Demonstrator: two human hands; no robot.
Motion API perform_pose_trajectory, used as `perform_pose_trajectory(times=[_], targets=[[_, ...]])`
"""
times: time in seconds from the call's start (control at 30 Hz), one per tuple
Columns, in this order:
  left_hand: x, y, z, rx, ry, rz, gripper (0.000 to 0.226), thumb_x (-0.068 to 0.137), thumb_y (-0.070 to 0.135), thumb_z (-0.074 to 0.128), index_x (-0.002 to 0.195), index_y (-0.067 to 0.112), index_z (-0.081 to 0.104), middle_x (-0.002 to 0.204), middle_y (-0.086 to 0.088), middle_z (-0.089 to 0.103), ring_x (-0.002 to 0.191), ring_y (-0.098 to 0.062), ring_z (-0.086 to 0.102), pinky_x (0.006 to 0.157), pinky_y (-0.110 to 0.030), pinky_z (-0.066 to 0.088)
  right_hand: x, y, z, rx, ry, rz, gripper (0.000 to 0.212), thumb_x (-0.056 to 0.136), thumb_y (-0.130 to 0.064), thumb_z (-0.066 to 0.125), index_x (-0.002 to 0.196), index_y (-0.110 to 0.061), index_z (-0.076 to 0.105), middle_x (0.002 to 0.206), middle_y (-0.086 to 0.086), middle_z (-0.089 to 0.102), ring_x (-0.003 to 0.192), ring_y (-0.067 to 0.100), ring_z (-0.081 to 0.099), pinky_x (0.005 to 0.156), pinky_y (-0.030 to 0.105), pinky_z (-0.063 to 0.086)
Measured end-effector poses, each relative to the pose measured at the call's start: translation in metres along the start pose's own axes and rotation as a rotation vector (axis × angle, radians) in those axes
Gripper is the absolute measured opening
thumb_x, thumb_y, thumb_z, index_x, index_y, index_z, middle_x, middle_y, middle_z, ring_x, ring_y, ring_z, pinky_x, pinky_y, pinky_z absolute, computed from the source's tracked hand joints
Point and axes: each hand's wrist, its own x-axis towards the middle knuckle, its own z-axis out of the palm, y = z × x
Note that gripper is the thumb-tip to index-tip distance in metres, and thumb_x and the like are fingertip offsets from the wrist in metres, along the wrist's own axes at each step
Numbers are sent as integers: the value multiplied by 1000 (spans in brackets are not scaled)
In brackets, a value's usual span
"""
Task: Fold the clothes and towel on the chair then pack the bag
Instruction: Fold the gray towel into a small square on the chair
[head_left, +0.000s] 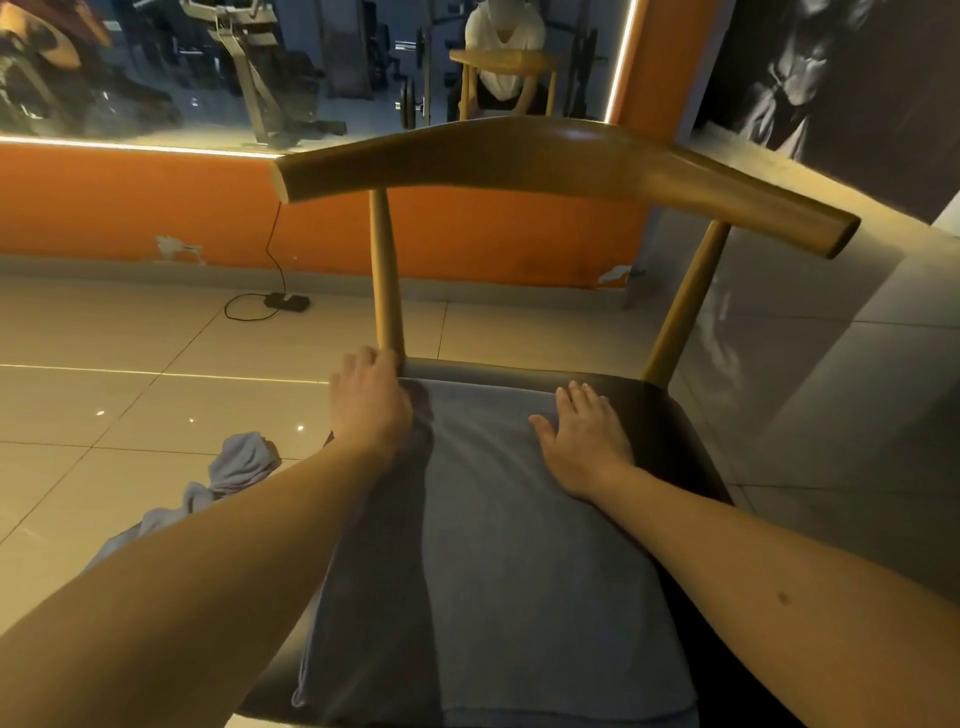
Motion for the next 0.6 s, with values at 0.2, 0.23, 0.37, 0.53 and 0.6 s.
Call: perform_pose_trajectory(times=[0.2,0.23,0.37,0.53,0.6], targets=[[-7,29,21,123,-403,323,64,105,54,40,161,24,26,170,-1,17,157,-21,12,126,-42,10,1,-15,0,-12,71,-121,75,103,-60,22,162,-16,8,170,5,2,156,21,-3,127,42,-1],[-8,26,26,163,-464,307,71,104,61,33,163,25,16,172,-1,8,158,-20,2,126,-41,3,0,-16,2,-2,34,-154,76,103,-62,21,163,-18,6,170,3,-1,156,20,-5,127,42,-2],[-13,11,30,200,-512,282,81,99,74,19,164,29,0,171,2,-10,157,-17,-10,118,-32,-11,8,-2,8,-53,-81,-162,79,98,-71,12,162,-26,3,170,2,-5,156,19,-9,126,44,-3],[-11,3,32,288,-510,298,83,97,77,11,163,30,-7,171,0,-12,157,-19,-14,119,-33,-14,9,6,6,-70,-101,-135,80,97,-72,10,162,-27,0,170,0,-7,155,18,-11,126,44,-4],[-11,5,32,321,-526,304,84,97,77,10,163,29,-9,171,-2,-13,157,-20,-14,120,-36,-13,7,4,3,-77,-112,-136,79,98,-72,10,162,-27,0,170,0,-8,155,19,-12,126,45,-4]])
